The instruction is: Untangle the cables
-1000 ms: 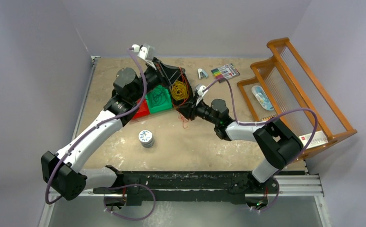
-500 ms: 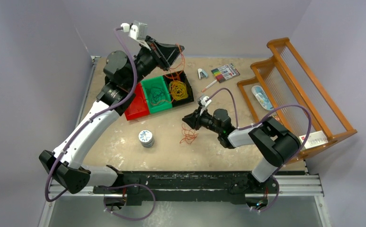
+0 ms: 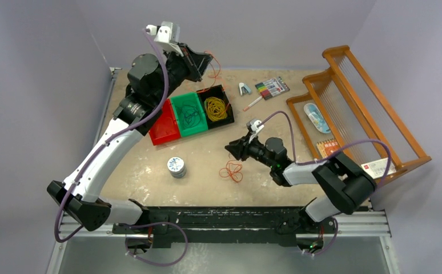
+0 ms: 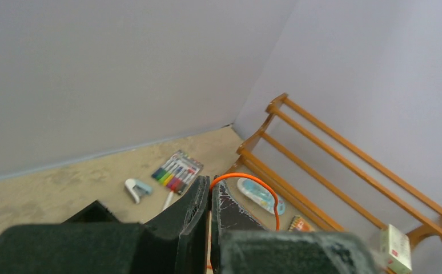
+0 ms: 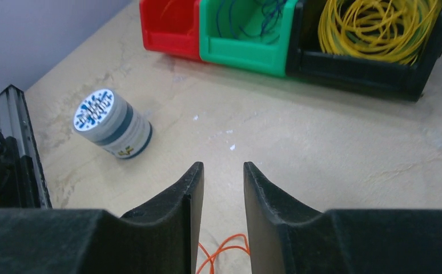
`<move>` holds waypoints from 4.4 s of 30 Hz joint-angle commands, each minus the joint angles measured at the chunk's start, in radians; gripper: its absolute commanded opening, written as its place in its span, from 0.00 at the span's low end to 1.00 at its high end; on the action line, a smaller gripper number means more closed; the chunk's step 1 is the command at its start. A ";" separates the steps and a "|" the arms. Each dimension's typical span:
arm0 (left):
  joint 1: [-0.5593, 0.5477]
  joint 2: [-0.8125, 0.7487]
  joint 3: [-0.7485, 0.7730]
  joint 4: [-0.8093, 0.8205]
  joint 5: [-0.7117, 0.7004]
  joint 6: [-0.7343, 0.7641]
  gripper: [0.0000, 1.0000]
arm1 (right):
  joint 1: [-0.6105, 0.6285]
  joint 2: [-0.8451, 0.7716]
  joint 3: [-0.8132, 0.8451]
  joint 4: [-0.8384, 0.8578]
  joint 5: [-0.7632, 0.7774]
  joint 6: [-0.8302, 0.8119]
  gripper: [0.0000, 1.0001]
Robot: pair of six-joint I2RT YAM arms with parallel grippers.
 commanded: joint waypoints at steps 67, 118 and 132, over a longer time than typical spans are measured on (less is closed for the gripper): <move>0.445 0.181 -0.373 0.061 -0.440 0.039 0.00 | -0.003 -0.295 0.233 -0.446 0.314 -0.120 0.48; 0.405 0.361 -0.567 0.069 -0.499 -0.060 0.00 | -0.003 -0.376 0.195 -0.535 0.357 -0.102 0.50; 0.405 0.410 -0.506 0.040 -0.509 -0.051 0.05 | -0.003 -0.405 0.199 -0.561 0.372 -0.108 0.50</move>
